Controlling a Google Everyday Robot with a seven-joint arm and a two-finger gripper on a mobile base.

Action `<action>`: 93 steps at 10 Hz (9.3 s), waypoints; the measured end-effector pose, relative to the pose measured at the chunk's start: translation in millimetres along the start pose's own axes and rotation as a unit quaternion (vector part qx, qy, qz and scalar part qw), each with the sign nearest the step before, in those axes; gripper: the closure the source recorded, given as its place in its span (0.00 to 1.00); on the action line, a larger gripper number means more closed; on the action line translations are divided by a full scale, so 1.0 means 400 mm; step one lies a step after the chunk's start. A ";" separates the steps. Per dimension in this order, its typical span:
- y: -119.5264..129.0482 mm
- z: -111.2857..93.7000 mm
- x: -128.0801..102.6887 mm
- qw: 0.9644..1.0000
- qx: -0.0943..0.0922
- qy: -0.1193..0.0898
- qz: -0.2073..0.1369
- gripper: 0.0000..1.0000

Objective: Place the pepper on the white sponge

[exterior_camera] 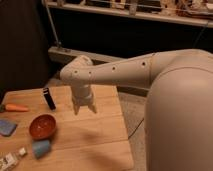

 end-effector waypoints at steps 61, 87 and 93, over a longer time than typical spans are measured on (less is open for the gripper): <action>1.098 0.326 -0.375 0.780 -0.078 -0.068 -0.616 0.35; 1.139 0.386 -0.348 0.754 -0.063 -0.030 -0.654 0.57; 1.146 0.364 -0.344 0.752 -0.062 -0.031 -0.656 0.57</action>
